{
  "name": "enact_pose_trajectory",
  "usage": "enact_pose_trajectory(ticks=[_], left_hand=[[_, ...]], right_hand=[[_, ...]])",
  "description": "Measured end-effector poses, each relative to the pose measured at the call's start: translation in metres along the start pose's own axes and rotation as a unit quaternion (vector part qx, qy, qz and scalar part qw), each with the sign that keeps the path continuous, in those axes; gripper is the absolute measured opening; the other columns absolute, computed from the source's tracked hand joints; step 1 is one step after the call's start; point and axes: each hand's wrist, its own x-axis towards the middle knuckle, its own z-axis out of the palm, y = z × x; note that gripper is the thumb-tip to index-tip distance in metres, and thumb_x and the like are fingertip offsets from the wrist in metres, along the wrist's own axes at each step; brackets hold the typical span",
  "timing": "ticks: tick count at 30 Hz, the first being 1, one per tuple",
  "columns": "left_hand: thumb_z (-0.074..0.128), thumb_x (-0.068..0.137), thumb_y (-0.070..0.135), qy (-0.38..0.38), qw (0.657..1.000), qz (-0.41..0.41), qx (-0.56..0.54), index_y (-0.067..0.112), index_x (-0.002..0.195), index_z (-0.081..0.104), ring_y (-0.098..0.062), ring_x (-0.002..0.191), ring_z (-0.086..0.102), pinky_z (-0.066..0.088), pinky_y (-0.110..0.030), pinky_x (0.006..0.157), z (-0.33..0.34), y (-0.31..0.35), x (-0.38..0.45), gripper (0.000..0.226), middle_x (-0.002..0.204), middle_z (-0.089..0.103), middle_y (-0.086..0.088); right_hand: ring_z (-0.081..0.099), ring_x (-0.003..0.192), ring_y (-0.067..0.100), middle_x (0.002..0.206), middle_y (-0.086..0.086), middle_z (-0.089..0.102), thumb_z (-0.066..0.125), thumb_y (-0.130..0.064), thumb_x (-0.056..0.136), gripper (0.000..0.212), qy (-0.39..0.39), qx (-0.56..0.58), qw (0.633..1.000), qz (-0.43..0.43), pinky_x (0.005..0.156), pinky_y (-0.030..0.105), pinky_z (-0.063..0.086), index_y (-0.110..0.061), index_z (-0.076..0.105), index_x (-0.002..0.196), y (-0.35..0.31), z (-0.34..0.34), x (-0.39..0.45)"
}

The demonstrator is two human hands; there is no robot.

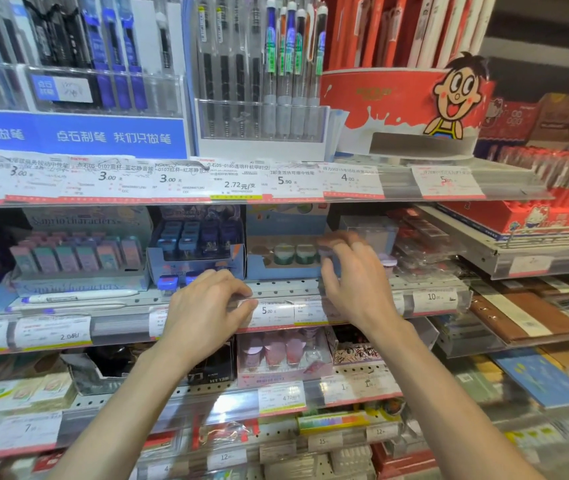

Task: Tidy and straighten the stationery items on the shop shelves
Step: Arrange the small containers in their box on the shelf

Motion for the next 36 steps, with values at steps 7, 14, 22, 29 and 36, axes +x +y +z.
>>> enact_pose_trajectory(ticks=[7, 14, 22, 29, 36], left_hand=[[0.055, 0.090, 0.056, 0.020, 0.999, 0.017, 0.030, 0.034, 0.104, 0.070, -0.007, 0.101, 0.054, 0.048, -0.032, 0.064, 0.002, 0.003, -0.002, 0.031, 0.102, 0.063, 0.019], [0.058, 0.088, 0.057, 0.043, 0.998, 0.015, 0.038, 0.030, 0.100, 0.072, -0.010, 0.096, 0.055, 0.039, -0.029, 0.058, 0.005, 0.009, -0.005, 0.032, 0.097, 0.064, 0.017], [0.062, 0.087, 0.053, 0.070, 0.997, 0.017, 0.030, 0.026, 0.096, 0.073, -0.014, 0.089, 0.056, 0.032, -0.028, 0.057, 0.010, 0.010, -0.009, 0.030, 0.087, 0.063, 0.013], [0.064, 0.087, 0.050, 0.082, 0.996, 0.033, 0.026, 0.023, 0.094, 0.073, -0.017, 0.084, 0.056, 0.033, -0.028, 0.057, 0.011, 0.008, -0.011, 0.029, 0.084, 0.063, 0.010], [0.063, 0.088, 0.050, 0.084, 0.995, 0.038, 0.027, 0.022, 0.095, 0.073, -0.017, 0.083, 0.056, 0.038, -0.029, 0.058, 0.011, 0.007, -0.013, 0.030, 0.085, 0.064, 0.009]], right_hand=[[0.047, 0.106, 0.030, 0.109, 0.013, 0.062, 0.056, -0.024, 0.093, 0.029, -0.012, -0.124, 0.987, 0.101, 0.091, 0.044, 0.042, -0.010, 0.067, 0.115, 0.046, -0.037, -0.007], [0.059, 0.103, 0.032, 0.113, 0.011, 0.065, 0.057, -0.020, 0.095, 0.027, -0.040, -0.083, 0.991, 0.099, 0.083, 0.039, 0.046, -0.013, 0.065, 0.120, 0.052, -0.038, -0.012], [0.061, 0.091, 0.026, 0.114, 0.003, 0.054, 0.059, -0.021, 0.094, 0.023, 0.006, -0.002, 0.997, 0.079, 0.071, 0.036, 0.046, -0.015, 0.061, 0.117, 0.048, -0.049, -0.017], [0.056, 0.092, 0.004, 0.112, -0.011, 0.049, 0.064, -0.028, 0.091, 0.023, -0.035, 0.136, 0.990, -0.015, 0.079, 0.026, 0.049, -0.025, 0.060, 0.113, 0.007, -0.062, -0.050], [0.057, 0.108, 0.003, 0.118, -0.016, 0.057, 0.066, -0.025, 0.090, 0.023, -0.112, 0.230, 0.965, -0.061, 0.090, 0.025, 0.049, -0.024, 0.062, 0.113, -0.009, -0.028, -0.095]])
